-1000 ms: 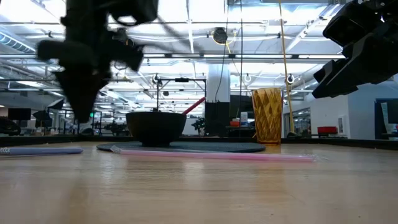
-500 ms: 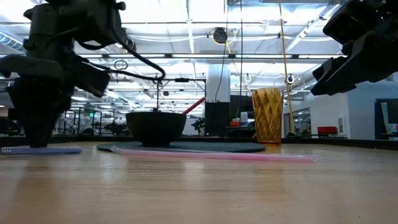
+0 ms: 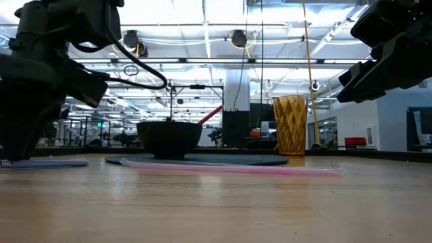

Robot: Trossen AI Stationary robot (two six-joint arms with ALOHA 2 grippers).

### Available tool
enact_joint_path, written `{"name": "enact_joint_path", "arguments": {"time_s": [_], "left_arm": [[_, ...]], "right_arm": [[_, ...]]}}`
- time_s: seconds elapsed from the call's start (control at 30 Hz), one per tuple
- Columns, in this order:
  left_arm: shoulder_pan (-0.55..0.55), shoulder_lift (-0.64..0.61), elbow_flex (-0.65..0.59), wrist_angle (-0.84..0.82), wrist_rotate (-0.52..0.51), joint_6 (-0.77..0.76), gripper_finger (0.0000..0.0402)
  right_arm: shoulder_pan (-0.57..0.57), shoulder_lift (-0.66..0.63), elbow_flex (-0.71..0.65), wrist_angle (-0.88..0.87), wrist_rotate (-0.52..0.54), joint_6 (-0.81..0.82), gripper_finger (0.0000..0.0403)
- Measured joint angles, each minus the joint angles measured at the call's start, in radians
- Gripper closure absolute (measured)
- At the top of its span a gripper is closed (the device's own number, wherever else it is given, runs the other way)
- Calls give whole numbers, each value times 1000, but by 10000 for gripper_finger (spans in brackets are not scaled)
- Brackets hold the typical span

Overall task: Pick & Place Utensil
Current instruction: Put the blue spoon into the bowl

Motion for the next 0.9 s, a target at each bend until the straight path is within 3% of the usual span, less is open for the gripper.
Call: {"name": "enact_joint_path", "arguments": {"time_s": [0.27,0.67,0.9], "left_arm": [[-6,-10,-107,168,32,-78,182],[-3,-9,-117,159,-1,-111,270],[-6,-8,-118,163,-36,-141,286]], "right_arm": [[0,0,0,5,1,0,261],[0,0,0,6,2,0,261],[0,0,0,6,2,0,261]]}}
